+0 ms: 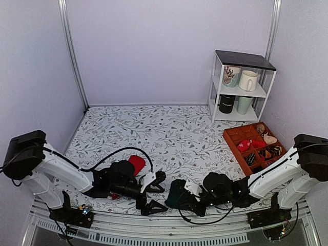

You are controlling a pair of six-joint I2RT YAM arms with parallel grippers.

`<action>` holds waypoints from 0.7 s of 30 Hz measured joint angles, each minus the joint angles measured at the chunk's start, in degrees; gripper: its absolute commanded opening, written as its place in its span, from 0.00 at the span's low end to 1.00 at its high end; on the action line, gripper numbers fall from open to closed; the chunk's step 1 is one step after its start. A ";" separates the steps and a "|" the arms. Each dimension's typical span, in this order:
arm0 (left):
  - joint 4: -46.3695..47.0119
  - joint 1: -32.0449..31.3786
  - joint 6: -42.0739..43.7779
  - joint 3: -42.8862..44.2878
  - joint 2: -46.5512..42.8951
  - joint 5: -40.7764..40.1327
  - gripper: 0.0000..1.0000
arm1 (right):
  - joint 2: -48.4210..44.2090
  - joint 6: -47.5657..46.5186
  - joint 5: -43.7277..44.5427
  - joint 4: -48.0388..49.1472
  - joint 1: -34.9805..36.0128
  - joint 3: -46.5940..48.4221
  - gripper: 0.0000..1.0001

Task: Roll the socks
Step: Roll the sock at the center of the board.

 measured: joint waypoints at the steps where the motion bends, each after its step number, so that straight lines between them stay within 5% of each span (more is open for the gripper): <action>1: 0.46 -0.63 1.88 -0.96 -2.62 -1.25 1.00 | 0.00 1.20 -2.80 0.55 -1.51 -0.31 0.13; 5: 6.47 -2.69 8.59 -3.52 -7.89 -3.98 0.99 | 1.64 6.49 -15.30 1.99 -8.39 -0.31 0.13; 11: 15.58 -3.74 14.36 -5.22 -1.36 -5.33 0.99 | 6.80 13.03 -28.70 3.67 -12.76 1.92 0.13; 21: 21.40 -3.98 16.46 -4.76 11.21 -4.92 0.94 | 8.87 17.94 -36.28 3.54 -14.97 2.78 0.13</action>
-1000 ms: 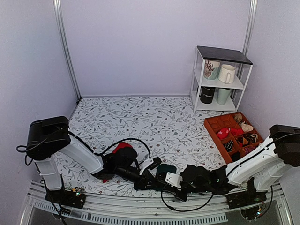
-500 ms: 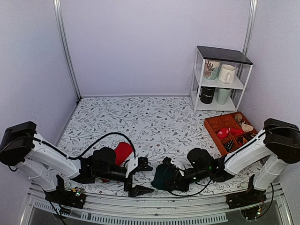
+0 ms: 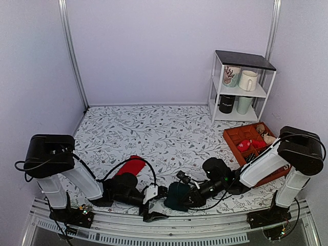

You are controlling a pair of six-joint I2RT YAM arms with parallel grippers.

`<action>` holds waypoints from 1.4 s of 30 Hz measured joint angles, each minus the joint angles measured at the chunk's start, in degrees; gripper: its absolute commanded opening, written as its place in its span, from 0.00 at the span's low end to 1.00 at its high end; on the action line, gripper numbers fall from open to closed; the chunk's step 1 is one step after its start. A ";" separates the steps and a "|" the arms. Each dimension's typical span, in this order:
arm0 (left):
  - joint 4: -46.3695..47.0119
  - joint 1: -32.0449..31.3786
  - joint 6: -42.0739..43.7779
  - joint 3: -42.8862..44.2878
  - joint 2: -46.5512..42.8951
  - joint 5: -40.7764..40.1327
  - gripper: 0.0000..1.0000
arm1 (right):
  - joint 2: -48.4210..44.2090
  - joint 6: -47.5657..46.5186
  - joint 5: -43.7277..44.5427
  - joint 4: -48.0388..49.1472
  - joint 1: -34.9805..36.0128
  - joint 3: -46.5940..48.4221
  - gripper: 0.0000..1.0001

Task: Roll the socks
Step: Roll the sock at the center of the board.

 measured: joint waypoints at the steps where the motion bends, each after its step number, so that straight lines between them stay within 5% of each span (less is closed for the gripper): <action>1: 0.24 -0.02 0.04 0.28 0.76 0.02 0.89 | 0.15 0.15 -0.33 0.00 -0.09 0.07 0.13; 5: 1.16 -0.04 -0.09 1.05 2.38 0.11 0.69 | 0.57 0.37 -0.90 -0.13 -0.33 0.33 0.13; 7: 1.62 -0.07 -0.07 1.42 2.69 0.20 0.67 | 0.72 0.37 -1.22 -0.22 -0.37 0.37 0.13; 10: 2.05 -0.13 0.02 2.12 3.32 0.44 0.68 | 0.83 0.37 -1.81 -0.59 -0.39 0.55 0.13; 13: 2.08 -0.13 -0.09 3.02 4.31 0.68 0.87 | 1.09 0.35 -2.19 -0.98 -0.42 0.85 0.13; 18: 2.45 -0.20 -0.50 3.56 5.14 0.59 0.86 | 1.46 0.35 -2.89 -1.33 -0.61 1.25 0.13; 22: 3.04 -0.20 -0.72 3.54 5.14 0.39 0.69 | 1.57 0.35 -3.23 -1.60 -0.72 1.42 0.13; 24: 2.97 -0.20 -0.94 3.56 5.14 0.42 0.38 | 1.57 0.35 -3.26 -1.62 -0.74 1.42 0.13; 25: 2.93 -0.22 -0.92 3.61 5.18 0.46 0.32 | 1.57 0.37 -3.26 -1.62 -0.74 1.42 0.13; 34: 2.60 -0.22 -2.05 4.50 6.23 1.90 0.27 | 1.60 0.35 -3.58 -2.01 -0.81 1.44 0.13; 42: -4.59 1.11 -9.05 7.34 5.20 4.52 0.24 | -2.23 -1.62 -0.17 -9.20 -0.74 2.80 0.28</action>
